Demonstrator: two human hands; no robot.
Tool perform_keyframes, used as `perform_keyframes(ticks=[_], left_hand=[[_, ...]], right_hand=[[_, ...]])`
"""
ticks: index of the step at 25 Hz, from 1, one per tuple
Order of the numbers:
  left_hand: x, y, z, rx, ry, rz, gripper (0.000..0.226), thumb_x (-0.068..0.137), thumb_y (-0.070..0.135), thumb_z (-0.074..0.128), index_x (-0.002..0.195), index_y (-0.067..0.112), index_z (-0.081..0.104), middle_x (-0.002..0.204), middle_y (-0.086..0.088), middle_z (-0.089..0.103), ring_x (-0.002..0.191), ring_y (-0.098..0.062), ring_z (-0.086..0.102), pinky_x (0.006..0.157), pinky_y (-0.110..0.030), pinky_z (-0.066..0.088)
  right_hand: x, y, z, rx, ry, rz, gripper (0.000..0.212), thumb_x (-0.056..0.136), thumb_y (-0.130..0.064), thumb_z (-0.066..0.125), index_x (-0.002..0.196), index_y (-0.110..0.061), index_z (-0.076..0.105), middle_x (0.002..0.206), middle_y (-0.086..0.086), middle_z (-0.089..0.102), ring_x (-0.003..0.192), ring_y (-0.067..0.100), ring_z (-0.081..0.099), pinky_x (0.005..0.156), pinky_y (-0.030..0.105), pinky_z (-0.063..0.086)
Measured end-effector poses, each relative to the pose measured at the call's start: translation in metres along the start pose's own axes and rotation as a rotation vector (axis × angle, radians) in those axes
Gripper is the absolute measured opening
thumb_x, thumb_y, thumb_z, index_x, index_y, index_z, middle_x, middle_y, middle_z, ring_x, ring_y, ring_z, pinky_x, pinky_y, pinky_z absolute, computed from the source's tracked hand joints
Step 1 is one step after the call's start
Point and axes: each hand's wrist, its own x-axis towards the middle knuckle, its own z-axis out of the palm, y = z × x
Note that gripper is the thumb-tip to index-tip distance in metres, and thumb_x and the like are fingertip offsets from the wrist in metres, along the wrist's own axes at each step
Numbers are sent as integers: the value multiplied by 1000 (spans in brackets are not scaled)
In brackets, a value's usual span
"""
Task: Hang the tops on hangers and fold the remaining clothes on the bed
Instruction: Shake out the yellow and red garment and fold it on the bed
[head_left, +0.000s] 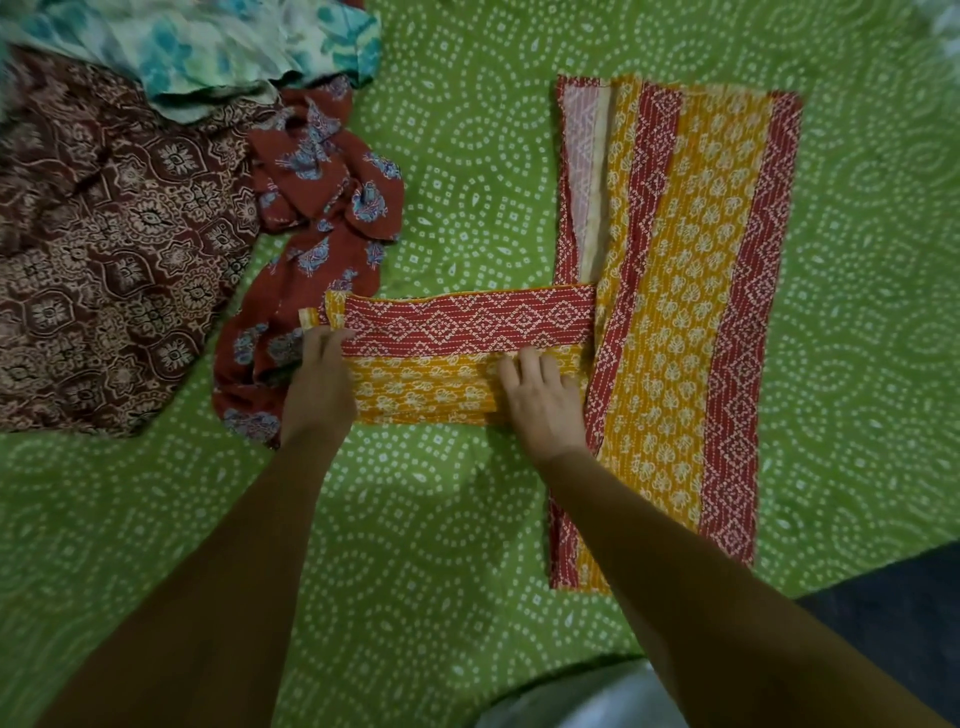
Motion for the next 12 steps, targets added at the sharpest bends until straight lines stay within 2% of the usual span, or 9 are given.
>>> perform_keyframes(ticks=[2, 4, 6, 7, 8, 9, 10, 12], left_hand=[[1, -1, -2, 17, -12, -8, 61, 86, -14, 46, 140, 13, 40, 150, -8, 22, 96, -33, 59, 69, -38, 48], [0, -1, -2, 99, -7, -62, 63, 85, -11, 47, 140, 19, 39, 149, -10, 23, 111, -38, 51, 79, -47, 50], [-2, 8, 0, 224, 81, -156, 63, 82, -2, 56, 137, 24, 39, 145, -14, 28, 122, -40, 39, 88, -54, 44], [-3, 21, 2, 247, 143, -188, 63, 79, 3, 62, 134, 24, 40, 142, -16, 31, 122, -39, 37, 91, -53, 41], [-3, 37, 3, 232, 196, -194, 61, 77, 6, 65, 131, 22, 42, 139, -16, 34, 121, -38, 38, 93, -52, 38], [0, 57, 6, 186, 227, -169, 56, 78, 7, 64, 129, 21, 45, 136, -15, 38, 121, -35, 40, 96, -49, 35], [5, 80, 9, 118, 228, -114, 49, 81, 8, 61, 127, 19, 48, 133, -12, 42, 119, -31, 43, 97, -44, 35], [21, 131, 18, -47, 167, 36, 35, 89, 11, 54, 124, 17, 53, 126, -6, 48, 114, -23, 48, 95, -36, 37]], right_hand=[[-3, -13, -1, 60, -52, -30, 52, 90, -3, 50, 136, -15, 30, 135, 13, 35, 122, 29, 43, 97, 39, 47], [-4, -21, 4, 219, -183, -60, 62, 87, -11, 59, 139, -19, 26, 137, 10, 31, 121, 27, 42, 97, 41, 48], [-4, -23, 2, 429, -290, -141, 70, 82, -17, 67, 139, -24, 27, 138, 5, 32, 110, 22, 49, 88, 39, 54], [-1, -19, -4, 487, -281, -189, 64, 84, -18, 64, 138, -24, 31, 136, 2, 36, 103, 17, 51, 81, 36, 56], [3, -12, -11, 530, -223, -203, 53, 87, -17, 59, 134, -22, 37, 134, 0, 41, 97, 14, 51, 77, 32, 55], [12, 1, -17, 582, -116, -140, 42, 89, -15, 54, 129, -22, 43, 130, -2, 45, 95, 11, 51, 76, 31, 54], [23, 17, -23, 657, 17, 2, 34, 90, -15, 52, 124, -22, 48, 124, -3, 49, 95, 10, 52, 79, 32, 54], [54, 59, -32, 819, 294, 400, 25, 91, -19, 54, 116, -20, 52, 116, -4, 52, 100, 14, 55, 88, 38, 53]])
